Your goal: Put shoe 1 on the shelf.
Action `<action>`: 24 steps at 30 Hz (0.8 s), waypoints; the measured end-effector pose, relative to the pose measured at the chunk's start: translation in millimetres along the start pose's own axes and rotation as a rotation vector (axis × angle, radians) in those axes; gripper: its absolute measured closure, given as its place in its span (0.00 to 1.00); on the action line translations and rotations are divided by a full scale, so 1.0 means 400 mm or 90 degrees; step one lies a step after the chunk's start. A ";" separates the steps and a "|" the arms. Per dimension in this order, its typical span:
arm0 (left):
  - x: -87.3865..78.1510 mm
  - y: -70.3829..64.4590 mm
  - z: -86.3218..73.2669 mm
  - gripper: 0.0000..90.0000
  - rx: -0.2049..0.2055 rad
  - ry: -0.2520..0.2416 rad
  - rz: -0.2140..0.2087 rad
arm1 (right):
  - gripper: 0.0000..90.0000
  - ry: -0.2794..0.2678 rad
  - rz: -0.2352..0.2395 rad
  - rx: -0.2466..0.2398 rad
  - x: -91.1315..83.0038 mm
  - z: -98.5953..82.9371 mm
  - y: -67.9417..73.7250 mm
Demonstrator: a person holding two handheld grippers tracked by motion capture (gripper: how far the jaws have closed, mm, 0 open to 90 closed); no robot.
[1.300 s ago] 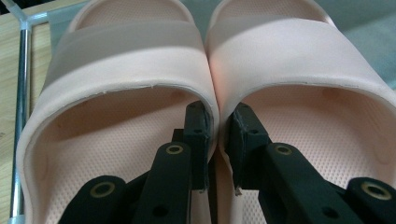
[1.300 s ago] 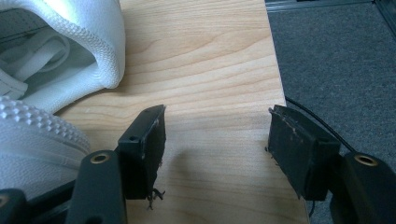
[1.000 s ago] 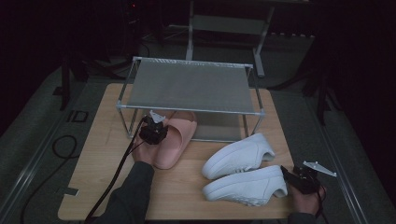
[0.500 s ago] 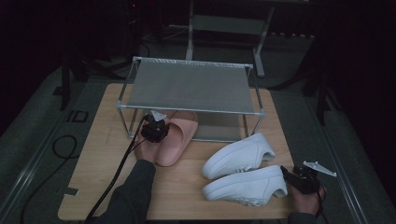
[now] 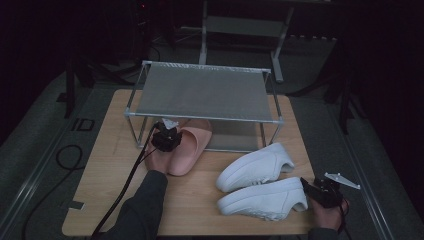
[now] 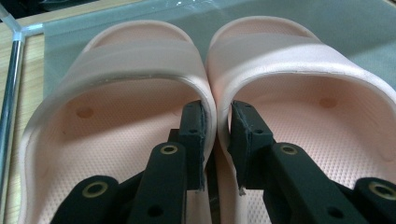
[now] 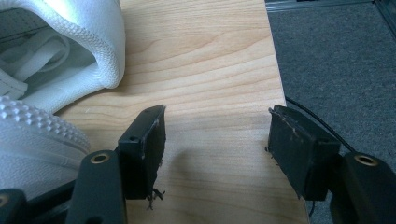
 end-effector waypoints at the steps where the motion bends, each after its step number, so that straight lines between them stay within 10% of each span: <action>1: 0.000 0.000 0.001 0.83 -0.001 -0.002 0.000 | 0.40 0.000 0.000 0.000 0.000 0.000 0.000; 24: -0.023 0.004 -0.004 0.60 0.005 0.017 -0.014 | 0.40 0.000 0.000 0.000 0.000 0.000 0.000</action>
Point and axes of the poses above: each handheld gripper's, and its own axes: x roughly forward along the jaws, z roughly out of its top, y roughly to its left, the point moved 10 cm from there along x, roughly forward along the jaws, and after that the axes turned 11 degrees about x, right-handed, at the moved point
